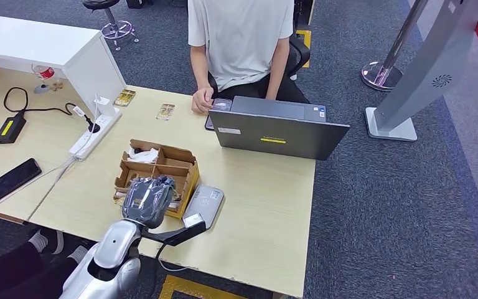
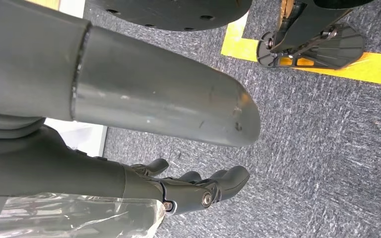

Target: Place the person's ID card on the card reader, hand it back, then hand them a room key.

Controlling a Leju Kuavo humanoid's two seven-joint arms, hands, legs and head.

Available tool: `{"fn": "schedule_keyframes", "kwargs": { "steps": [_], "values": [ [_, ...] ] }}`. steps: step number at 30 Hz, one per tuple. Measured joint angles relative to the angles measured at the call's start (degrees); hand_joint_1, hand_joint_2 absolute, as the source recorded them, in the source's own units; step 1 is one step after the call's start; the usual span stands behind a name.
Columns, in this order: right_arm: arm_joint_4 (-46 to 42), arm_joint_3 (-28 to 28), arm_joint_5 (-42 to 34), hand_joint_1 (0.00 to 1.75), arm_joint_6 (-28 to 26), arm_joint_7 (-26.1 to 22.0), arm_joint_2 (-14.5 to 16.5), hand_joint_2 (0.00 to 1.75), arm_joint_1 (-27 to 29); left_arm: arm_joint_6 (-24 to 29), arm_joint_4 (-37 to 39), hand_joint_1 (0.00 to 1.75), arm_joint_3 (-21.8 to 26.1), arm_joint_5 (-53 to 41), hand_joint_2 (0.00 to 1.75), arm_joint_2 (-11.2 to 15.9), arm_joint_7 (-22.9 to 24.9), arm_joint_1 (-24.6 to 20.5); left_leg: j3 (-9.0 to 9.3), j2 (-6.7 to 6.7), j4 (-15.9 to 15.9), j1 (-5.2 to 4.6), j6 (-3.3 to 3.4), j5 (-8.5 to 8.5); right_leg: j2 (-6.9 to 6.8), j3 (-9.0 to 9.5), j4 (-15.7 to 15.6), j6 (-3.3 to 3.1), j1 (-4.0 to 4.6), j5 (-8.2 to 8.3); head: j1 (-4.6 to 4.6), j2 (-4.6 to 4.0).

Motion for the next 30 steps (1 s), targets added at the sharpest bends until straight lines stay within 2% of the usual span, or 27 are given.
{"fn": "schedule_keyframes", "kwargs": {
  "steps": [5, 14, 18, 23, 30],
  "values": [
    [0.0, 0.0, 0.2, 0.00, -0.2, -0.4, 0.0, 0.00, 0.1, 5.9, -5.7, 1.75, 0.3, -0.4, 1.75, -1.1, -1.6, 0.5, 0.00, -0.01, 0.0, 0.00, 0.00, 0.00, 0.00, 0.00, 0.0, 0.00, 0.00, 0.00, 0.00, 0.00],
    [0.0, -0.1, 0.9, 0.00, -0.7, -0.7, 0.0, 0.00, 0.3, 8.9, -18.2, 1.75, 0.9, 0.4, 1.75, -1.3, -3.7, -0.3, 0.00, -0.03, 0.0, 0.00, 0.00, 0.01, -0.03, -0.01, 0.0, 0.00, 0.00, 0.00, 0.00, 0.00],
    [0.0, 0.1, 2.9, 0.00, -0.4, -0.8, 0.0, 0.00, 0.2, 10.3, -17.6, 1.75, 2.1, -5.9, 1.75, -0.5, -1.7, -7.0, 0.00, -0.13, 0.0, 0.00, -0.05, 0.08, -0.18, 0.03, 0.0, -0.02, 0.01, 0.02, 0.01, 0.00],
    [0.1, 1.0, 4.1, 0.00, 0.3, -1.1, 0.0, 0.00, 0.0, 10.5, -8.3, 1.75, 5.1, -9.2, 1.75, 1.7, -0.9, -18.3, 0.02, -0.09, 0.0, 0.02, -0.13, 0.24, -0.13, -0.01, 0.1, -0.19, 0.02, 0.17, -0.01, 0.00],
    [0.1, 1.3, 4.5, 0.00, 0.3, -1.0, 0.0, 0.00, 0.0, 10.1, 1.7, 1.75, 7.5, -9.0, 1.75, 3.0, -0.5, -26.5, -0.02, -0.09, 0.0, 0.03, -0.10, 0.26, -0.12, -0.03, 0.1, -0.19, 0.02, 0.17, 0.00, 0.00]
  ]
}}
